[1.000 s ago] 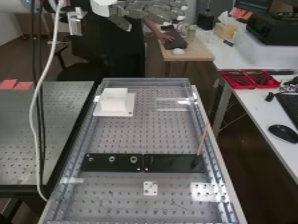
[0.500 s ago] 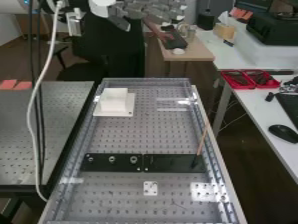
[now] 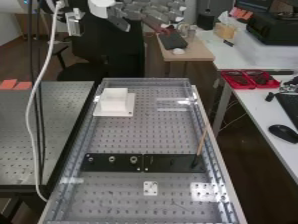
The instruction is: Grab the drill bit and place it in the clear container
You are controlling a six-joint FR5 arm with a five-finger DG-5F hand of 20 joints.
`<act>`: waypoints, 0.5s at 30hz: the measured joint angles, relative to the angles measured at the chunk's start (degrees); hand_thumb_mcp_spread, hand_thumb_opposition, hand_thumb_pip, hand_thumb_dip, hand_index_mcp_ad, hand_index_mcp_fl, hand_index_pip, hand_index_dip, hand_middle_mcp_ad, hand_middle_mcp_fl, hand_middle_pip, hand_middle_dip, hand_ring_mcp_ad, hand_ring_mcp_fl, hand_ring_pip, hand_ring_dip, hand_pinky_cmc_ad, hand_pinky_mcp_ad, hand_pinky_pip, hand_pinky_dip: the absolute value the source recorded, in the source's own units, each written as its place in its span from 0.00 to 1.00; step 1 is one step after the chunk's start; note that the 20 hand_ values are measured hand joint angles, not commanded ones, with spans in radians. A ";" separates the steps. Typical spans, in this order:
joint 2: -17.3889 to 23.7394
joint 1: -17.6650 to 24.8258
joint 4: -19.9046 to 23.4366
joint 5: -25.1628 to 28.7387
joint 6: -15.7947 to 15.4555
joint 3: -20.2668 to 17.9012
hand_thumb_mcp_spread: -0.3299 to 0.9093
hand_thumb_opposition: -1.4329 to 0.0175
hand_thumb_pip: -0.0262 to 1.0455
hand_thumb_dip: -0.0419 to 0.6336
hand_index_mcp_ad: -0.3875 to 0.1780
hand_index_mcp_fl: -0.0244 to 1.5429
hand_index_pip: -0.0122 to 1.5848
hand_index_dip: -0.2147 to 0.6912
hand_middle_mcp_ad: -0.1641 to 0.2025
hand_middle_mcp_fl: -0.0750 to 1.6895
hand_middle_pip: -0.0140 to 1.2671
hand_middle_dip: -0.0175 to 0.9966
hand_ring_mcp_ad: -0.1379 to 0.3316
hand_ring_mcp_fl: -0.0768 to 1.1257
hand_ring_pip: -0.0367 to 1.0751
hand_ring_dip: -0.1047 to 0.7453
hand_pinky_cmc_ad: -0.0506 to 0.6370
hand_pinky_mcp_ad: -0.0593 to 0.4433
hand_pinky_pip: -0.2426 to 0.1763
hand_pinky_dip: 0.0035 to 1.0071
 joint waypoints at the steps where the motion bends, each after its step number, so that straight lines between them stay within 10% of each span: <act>1: 0.05 0.03 0.03 -0.09 -0.14 -0.02 0.61 0.48 0.26 0.21 0.59 0.17 0.06 0.60 0.64 0.01 0.12 0.10 0.64 0.12 0.13 0.09 0.43 0.48 0.43 0.27; 15: 0.25 0.07 0.26 0.16 -0.28 -0.01 0.61 0.48 0.26 0.21 0.59 0.17 0.06 0.60 0.64 0.02 0.12 0.11 0.65 0.12 0.14 0.09 0.43 0.48 0.40 0.27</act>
